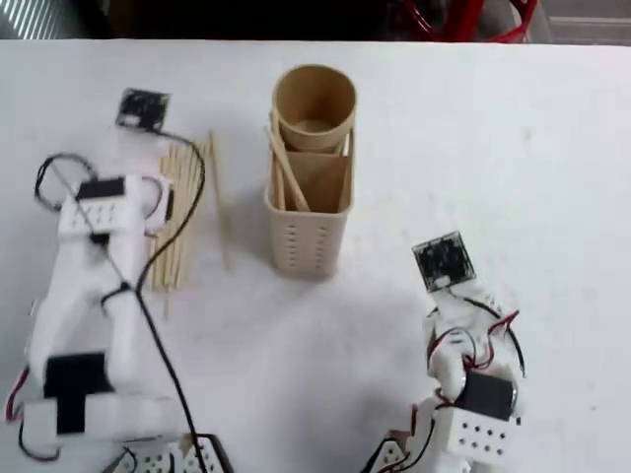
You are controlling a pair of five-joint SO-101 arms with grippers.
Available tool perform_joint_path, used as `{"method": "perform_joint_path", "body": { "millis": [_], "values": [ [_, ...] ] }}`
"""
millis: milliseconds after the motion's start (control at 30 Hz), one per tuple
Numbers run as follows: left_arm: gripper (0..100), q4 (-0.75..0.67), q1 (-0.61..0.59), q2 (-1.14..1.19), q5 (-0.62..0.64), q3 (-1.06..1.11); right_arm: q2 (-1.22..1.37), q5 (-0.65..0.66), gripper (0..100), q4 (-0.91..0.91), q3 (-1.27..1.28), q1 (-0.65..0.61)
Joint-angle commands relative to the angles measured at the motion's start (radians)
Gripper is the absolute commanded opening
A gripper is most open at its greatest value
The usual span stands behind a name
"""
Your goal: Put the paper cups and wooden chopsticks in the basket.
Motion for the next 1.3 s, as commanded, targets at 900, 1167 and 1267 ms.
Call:
{"method": "perform_joint_path", "body": {
  "millis": [900, 1167, 1267],
  "values": [
    [18, 0.273, 0.059, 0.644, 0.068, -0.686, -0.209, 0.002, 1.8, 0.030, 0.175, 0.010],
    [6, 0.265, 0.059, 0.645, 0.068, -0.651, -0.209, 0.002, 1.8, 0.030, 0.175, 0.010],
    [5, 0.242, 0.058, 0.645, 0.068, -0.643, -0.209, 0.002, 1.8, 0.030, 0.175, 0.010]
  ]
}}
